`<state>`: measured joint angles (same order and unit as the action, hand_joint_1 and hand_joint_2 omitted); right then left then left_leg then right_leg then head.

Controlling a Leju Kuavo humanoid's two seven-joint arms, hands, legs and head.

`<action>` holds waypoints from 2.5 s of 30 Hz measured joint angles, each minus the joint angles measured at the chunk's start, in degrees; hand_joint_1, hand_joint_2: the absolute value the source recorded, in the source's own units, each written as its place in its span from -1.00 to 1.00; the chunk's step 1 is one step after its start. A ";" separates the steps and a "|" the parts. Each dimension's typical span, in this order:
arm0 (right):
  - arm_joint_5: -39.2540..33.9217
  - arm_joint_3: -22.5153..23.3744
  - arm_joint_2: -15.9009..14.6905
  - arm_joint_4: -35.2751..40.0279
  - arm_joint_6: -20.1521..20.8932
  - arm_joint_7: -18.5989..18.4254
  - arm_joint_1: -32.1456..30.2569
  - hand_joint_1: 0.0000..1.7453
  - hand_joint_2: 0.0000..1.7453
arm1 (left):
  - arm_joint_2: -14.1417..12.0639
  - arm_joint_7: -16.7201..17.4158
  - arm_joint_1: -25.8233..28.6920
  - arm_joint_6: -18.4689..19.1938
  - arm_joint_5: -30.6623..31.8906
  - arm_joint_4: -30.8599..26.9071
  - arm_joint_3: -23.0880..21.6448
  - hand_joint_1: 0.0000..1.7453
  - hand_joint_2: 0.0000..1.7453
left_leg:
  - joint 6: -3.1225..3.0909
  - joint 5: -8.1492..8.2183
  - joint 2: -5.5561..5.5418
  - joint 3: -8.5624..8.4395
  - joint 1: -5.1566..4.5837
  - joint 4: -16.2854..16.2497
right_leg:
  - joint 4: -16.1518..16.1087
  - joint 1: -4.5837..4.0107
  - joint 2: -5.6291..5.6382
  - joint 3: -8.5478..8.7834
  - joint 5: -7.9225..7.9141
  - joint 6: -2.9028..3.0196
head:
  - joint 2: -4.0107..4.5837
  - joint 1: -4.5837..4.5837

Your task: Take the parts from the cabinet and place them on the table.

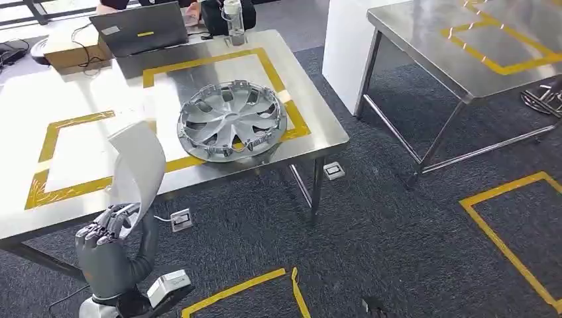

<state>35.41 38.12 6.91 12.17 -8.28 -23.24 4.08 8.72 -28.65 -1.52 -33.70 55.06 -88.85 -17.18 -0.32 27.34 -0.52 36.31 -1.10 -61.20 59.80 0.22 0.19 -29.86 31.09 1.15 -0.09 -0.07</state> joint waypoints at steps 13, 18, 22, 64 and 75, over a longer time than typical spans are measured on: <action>0.00 0.31 0.07 0.02 0.17 0.11 -0.07 -1.00 -1.00 | -0.13 -0.64 -1.42 -1.68 1.59 0.94 0.50 1.00 1.00 | -1.01 1.57 -0.36 -5.24 1.11 2.31 | 6.53 0.99 -0.10 -8.19 -2.66 -3.13 | 0.00 -0.50; 0.41 0.35 0.15 -0.02 0.72 0.75 -0.25 -1.00 -1.00 | -0.46 -0.39 -1.40 -2.45 2.76 1.18 0.55 1.00 1.00 | 0.88 3.03 -0.42 -6.30 0.85 1.39 | 0.58 0.76 -0.35 -5.91 -3.89 -1.29 | 0.00 -0.52; 0.66 0.37 0.20 -0.02 0.98 0.20 0.04 -1.00 -1.00 | -0.79 -0.15 -1.93 -3.26 4.64 1.40 0.88 1.00 1.00 | 1.76 5.14 0.00 -3.30 1.09 -4.77 | 0.30 0.77 -0.37 -3.98 -3.07 0.30 | 0.00 -0.35; 2.45 1.40 0.15 -0.02 3.23 0.86 0.19 -1.00 -1.00 | -5.01 -0.52 -13.59 -5.97 14.16 16.69 10.36 1.00 1.00 | 0.94 3.19 -0.14 -7.76 0.76 3.94 | -0.18 0.12 -0.11 -4.57 -3.82 -0.42 | 0.00 -0.20; 2.86 2.47 -0.42 -0.02 3.21 0.81 0.14 -1.00 -1.00 | -7.74 1.09 -24.03 -6.08 26.10 29.60 15.43 1.00 1.00 | 0.92 3.18 -0.12 -8.08 0.70 3.86 | -0.44 0.34 -0.09 -4.12 -4.01 -0.70 | 0.00 -0.22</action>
<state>38.27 40.59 6.49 12.15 -5.07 -22.43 4.22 0.98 -27.56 -25.54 -39.78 81.16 -59.25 -1.75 0.60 30.51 -0.64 28.23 -0.40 -57.34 59.36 0.56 0.10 -33.98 27.08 0.45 -0.09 -0.28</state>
